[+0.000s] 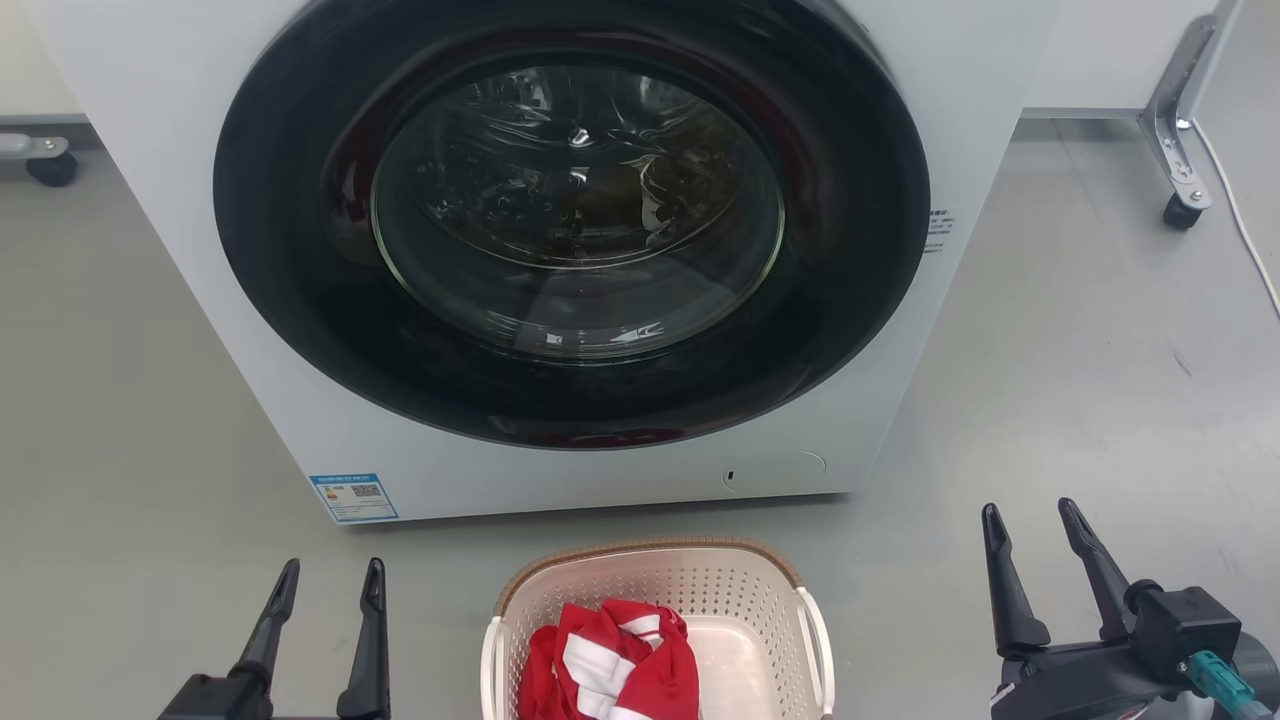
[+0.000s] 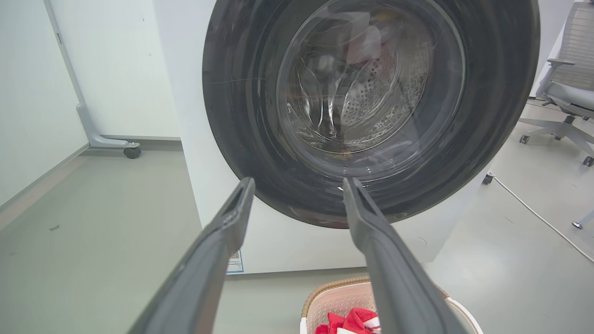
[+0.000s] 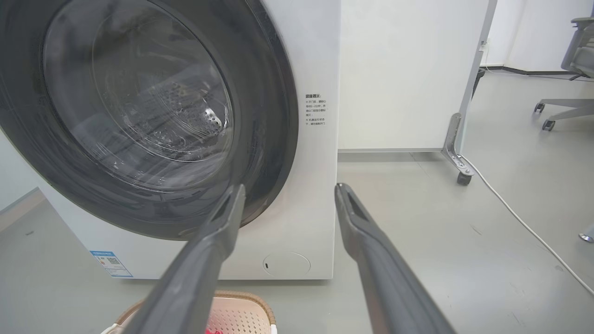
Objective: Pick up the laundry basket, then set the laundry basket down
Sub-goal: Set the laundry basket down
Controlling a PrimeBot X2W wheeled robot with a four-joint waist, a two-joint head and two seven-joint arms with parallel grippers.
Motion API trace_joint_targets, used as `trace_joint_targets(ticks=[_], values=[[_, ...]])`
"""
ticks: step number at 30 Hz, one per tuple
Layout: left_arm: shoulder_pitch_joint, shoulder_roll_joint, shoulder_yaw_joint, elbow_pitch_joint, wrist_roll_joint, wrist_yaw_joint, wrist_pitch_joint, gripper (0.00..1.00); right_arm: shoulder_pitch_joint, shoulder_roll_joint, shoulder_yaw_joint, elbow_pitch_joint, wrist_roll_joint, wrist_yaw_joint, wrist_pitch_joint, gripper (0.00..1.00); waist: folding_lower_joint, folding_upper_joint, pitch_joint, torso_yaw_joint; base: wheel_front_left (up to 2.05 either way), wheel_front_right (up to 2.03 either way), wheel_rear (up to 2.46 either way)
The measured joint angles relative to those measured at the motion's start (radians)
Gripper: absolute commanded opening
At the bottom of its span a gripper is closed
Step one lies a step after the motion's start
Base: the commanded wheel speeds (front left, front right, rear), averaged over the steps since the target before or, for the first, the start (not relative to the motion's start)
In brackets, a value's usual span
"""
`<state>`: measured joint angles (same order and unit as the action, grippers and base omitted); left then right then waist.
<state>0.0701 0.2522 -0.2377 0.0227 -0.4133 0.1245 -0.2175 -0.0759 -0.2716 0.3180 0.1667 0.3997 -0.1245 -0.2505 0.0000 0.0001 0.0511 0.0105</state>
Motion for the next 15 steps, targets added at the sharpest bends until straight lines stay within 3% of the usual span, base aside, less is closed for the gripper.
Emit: trace_joint_targets(ticks=[15], values=[[0.005,-0.010,0.017,-0.013,0.028,0.000,0.043,1.00,0.010,0.010,-0.025,-0.030,-0.024,0.000,0.022,1.00,0.0000,0.0000,-0.008,0.001,0.00,0.00,0.00]])
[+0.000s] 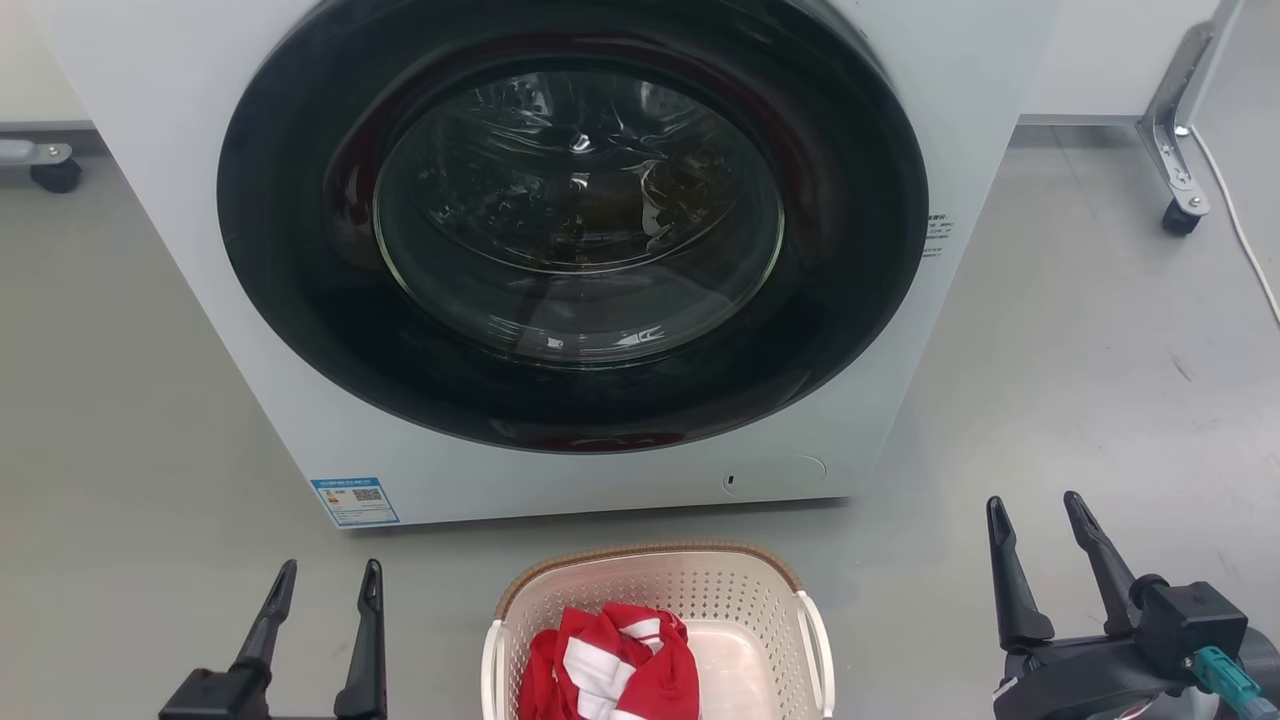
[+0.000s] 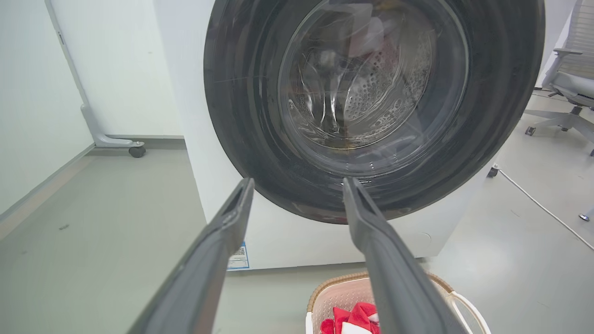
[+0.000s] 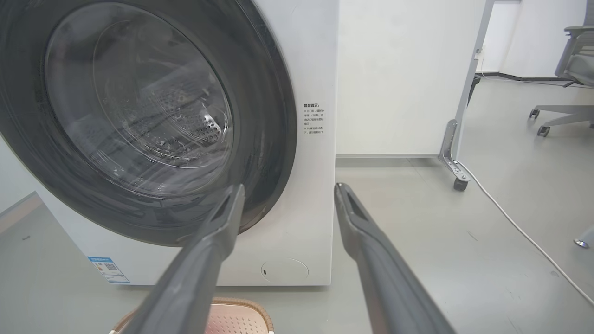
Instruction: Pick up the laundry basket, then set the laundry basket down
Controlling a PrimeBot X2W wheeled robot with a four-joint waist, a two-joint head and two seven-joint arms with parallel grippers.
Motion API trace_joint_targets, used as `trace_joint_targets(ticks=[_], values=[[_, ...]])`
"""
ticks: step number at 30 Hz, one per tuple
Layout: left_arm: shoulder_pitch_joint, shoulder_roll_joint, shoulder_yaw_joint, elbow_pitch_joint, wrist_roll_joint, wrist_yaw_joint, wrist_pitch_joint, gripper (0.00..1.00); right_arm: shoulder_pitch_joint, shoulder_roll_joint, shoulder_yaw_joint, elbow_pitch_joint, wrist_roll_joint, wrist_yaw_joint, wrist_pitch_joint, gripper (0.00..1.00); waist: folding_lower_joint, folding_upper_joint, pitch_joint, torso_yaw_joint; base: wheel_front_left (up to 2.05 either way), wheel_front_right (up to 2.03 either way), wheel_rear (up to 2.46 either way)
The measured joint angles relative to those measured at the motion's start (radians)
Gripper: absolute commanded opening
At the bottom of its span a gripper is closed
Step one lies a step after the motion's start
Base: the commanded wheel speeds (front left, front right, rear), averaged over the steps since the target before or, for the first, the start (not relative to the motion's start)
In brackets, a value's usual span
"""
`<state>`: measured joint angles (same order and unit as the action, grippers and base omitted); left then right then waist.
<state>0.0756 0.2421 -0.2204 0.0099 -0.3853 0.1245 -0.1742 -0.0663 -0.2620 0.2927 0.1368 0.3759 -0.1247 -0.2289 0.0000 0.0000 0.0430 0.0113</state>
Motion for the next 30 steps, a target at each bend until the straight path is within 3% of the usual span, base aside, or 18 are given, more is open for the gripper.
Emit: trace_joint_targets(ticks=[6,7,16,30], values=[[0.010,-0.004,0.009,-0.006,0.012,0.000,0.014,1.00,0.009,0.006,-0.010,-0.011,-0.008,0.000,0.011,1.00,0.0000,0.0000,0.001,0.000,0.00,0.00,0.00],[0.011,-0.005,0.010,-0.008,0.013,0.000,0.015,0.00,0.011,0.006,-0.010,-0.015,-0.011,0.000,0.014,0.00,0.0000,0.0000,0.002,0.000,0.00,0.00,0.00],[0.019,-0.027,0.019,0.033,-0.013,-0.011,0.025,0.00,0.036,0.029,-0.026,0.020,0.025,0.011,0.027,0.00,0.0000,0.0000,0.001,0.000,0.00,0.00,0.00],[0.011,-0.053,0.064,0.067,-0.204,-0.046,0.070,0.00,0.034,0.058,-0.086,0.040,0.215,0.046,0.081,0.00,0.0000,0.0000,-0.006,-0.002,0.00,0.00,0.00]])
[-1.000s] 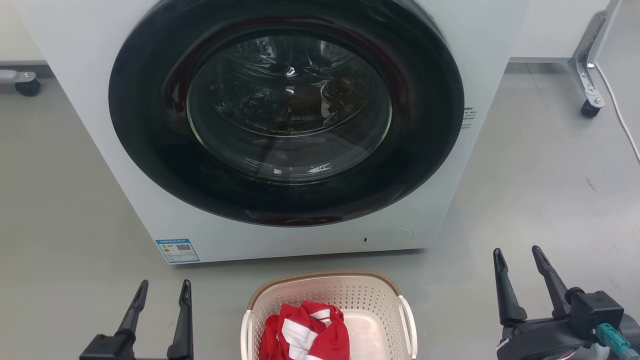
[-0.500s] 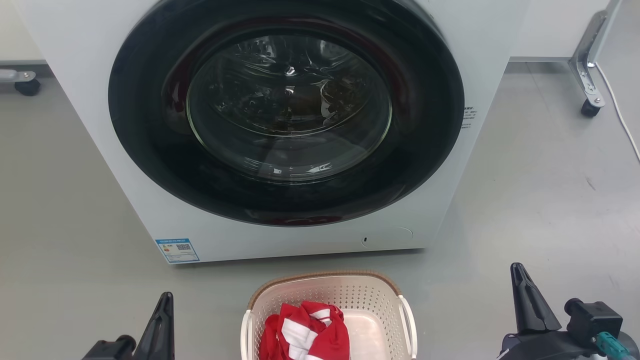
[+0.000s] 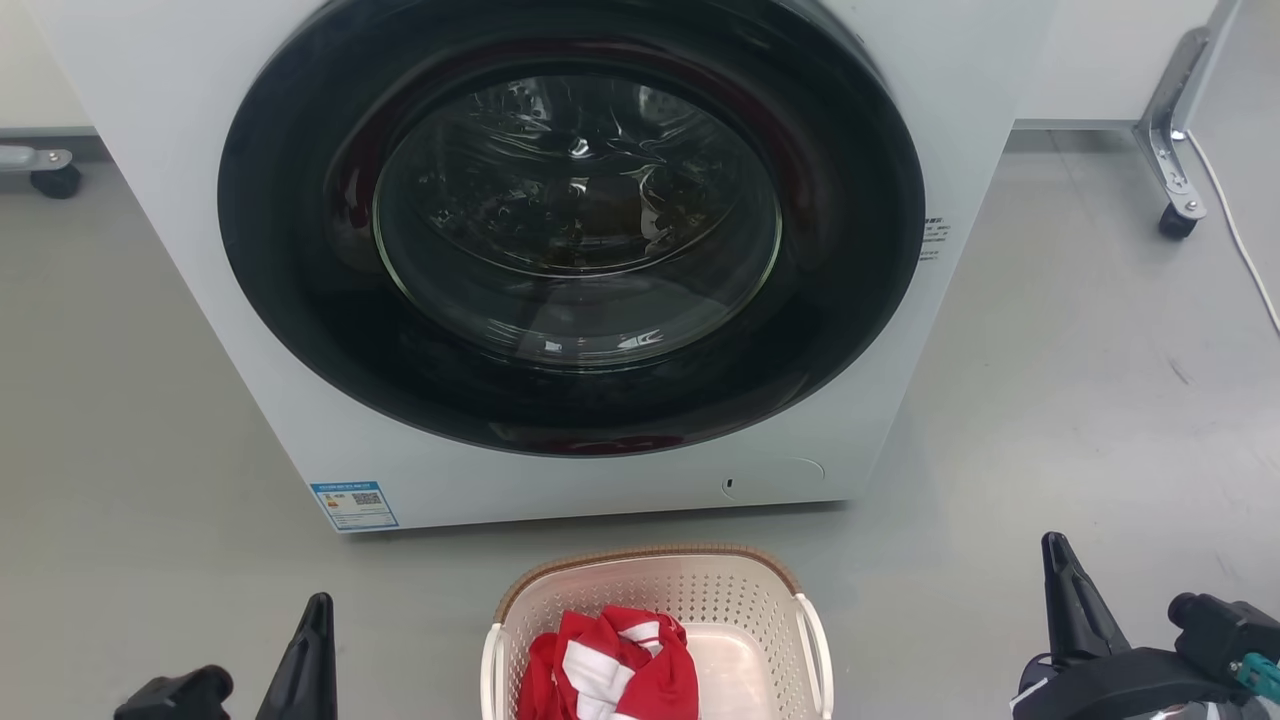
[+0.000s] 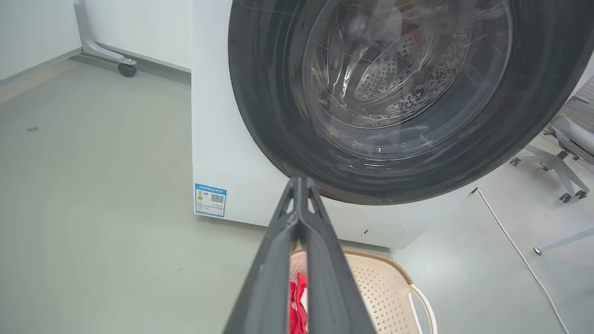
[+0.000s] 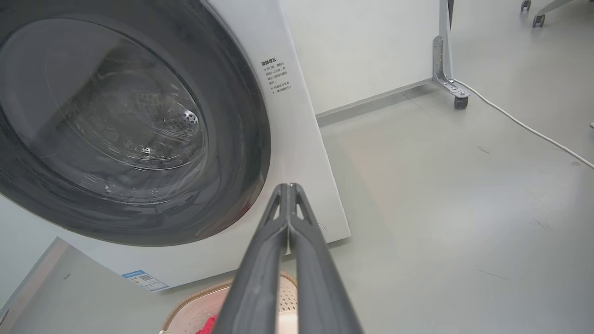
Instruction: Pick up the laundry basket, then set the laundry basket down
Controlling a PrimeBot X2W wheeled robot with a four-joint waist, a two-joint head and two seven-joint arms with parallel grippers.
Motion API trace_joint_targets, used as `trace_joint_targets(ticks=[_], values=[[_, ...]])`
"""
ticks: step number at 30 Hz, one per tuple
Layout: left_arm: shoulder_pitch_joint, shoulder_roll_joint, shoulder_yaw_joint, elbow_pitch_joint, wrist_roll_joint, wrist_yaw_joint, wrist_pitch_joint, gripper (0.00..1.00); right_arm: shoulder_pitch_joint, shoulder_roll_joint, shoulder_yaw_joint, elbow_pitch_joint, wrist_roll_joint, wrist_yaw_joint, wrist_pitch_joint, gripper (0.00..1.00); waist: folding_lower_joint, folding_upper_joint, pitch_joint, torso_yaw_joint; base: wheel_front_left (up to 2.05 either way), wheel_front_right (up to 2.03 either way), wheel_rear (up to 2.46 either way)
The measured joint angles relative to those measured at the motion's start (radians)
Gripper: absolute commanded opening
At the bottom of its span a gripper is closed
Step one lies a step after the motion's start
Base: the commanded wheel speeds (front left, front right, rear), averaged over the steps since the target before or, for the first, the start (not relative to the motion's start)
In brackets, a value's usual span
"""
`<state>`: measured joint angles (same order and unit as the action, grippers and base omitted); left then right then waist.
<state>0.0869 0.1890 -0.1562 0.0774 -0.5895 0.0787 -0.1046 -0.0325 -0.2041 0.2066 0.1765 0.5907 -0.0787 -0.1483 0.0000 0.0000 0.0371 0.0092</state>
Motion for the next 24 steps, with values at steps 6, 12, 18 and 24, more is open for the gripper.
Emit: trace_joint_targets(ticks=[6,12,18,24], values=[[-0.014,-0.010,0.020,0.016,-0.086,-0.010,0.017,0.00,-0.003,0.013,-0.027,0.010,0.077,0.015,0.025,0.00,0.0000,0.0000,-0.003,-0.001,0.00,0.00,0.00],[-0.023,-0.021,0.039,0.032,-0.162,-0.027,0.038,0.00,-0.005,0.025,-0.053,0.020,0.158,0.027,0.043,0.00,0.0000,0.0000,-0.006,-0.001,0.00,0.00,0.00],[-0.037,-0.033,0.058,0.049,-0.235,-0.043,0.052,0.00,-0.013,0.038,-0.079,0.028,0.236,0.044,0.067,0.00,0.0000,0.0000,-0.008,-0.002,0.00,0.00,0.00],[-0.045,-0.043,0.078,0.066,-0.306,-0.058,0.069,0.00,-0.018,0.049,-0.105,0.036,0.311,0.059,0.087,0.00,0.0000,0.0000,-0.011,-0.003,0.00,0.00,0.00]])
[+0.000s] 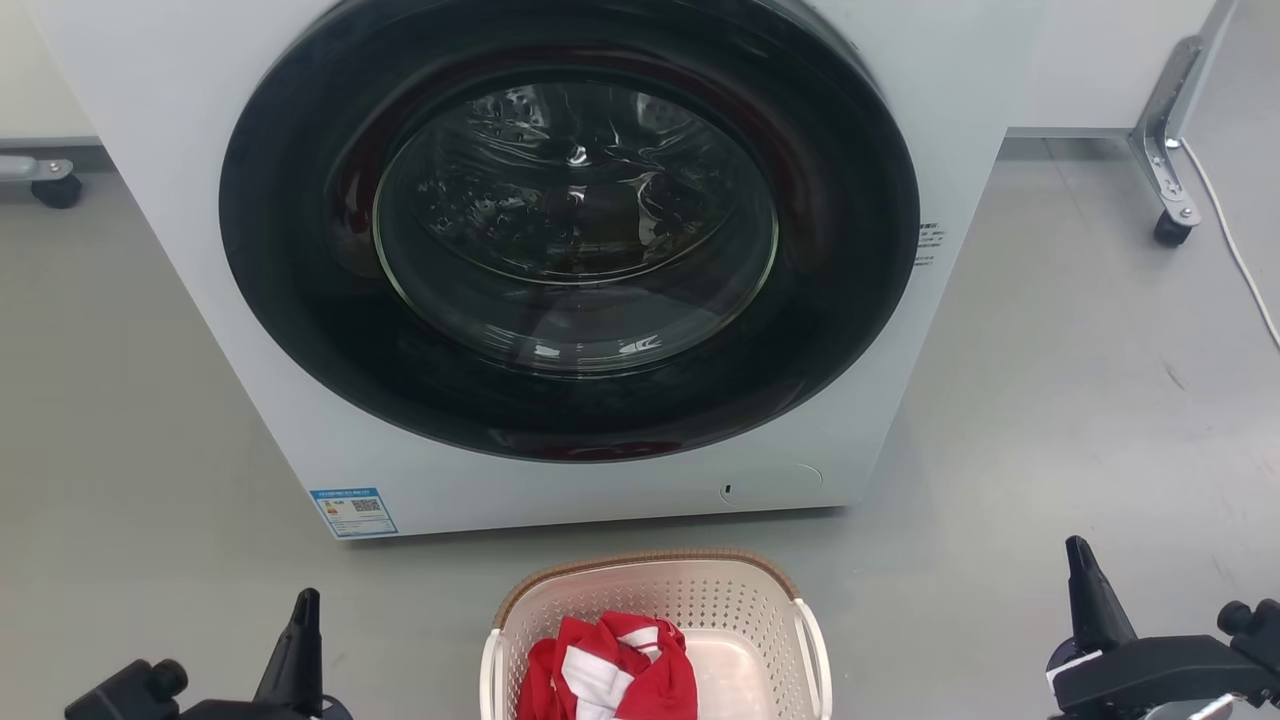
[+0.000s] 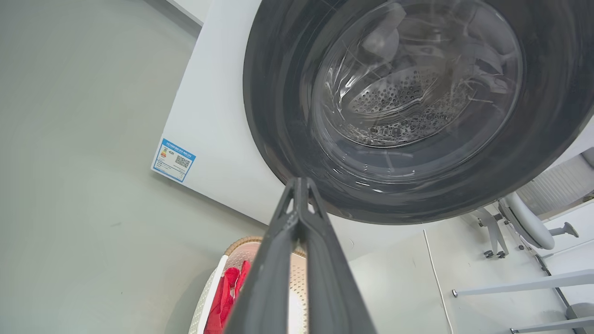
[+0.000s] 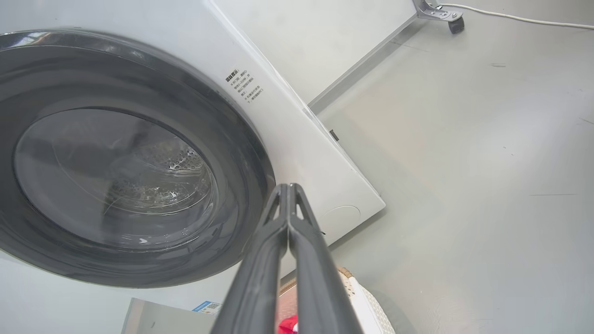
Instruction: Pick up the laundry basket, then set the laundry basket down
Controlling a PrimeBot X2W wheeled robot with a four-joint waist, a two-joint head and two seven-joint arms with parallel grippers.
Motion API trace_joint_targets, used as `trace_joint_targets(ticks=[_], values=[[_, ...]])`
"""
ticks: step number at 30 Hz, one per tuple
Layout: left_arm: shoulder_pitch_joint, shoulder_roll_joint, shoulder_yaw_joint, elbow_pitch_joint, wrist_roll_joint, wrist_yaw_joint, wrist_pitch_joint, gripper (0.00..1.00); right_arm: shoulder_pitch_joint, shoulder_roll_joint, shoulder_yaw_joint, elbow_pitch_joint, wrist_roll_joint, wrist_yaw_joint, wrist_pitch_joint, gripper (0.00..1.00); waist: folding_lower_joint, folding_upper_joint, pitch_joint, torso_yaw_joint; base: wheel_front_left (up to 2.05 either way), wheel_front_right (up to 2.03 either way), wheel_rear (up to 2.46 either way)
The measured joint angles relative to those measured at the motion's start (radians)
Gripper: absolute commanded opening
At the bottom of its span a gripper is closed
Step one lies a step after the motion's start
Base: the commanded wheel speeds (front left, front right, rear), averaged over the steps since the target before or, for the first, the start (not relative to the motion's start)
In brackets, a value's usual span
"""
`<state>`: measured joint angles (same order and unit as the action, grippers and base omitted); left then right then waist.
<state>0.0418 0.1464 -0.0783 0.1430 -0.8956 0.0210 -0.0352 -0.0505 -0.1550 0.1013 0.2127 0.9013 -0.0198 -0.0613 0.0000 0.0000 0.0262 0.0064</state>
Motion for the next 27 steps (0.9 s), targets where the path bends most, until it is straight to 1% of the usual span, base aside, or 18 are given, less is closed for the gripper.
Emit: trace_joint_targets(ticks=[27], values=[[-0.060,-0.051,0.082,0.072,-0.348,-0.067,0.074,0.00,-0.021,0.054,-0.116,0.044,0.340,0.067,0.085,0.00,0.0000,0.0000,-0.012,-0.003,0.00,0.00,0.00]])
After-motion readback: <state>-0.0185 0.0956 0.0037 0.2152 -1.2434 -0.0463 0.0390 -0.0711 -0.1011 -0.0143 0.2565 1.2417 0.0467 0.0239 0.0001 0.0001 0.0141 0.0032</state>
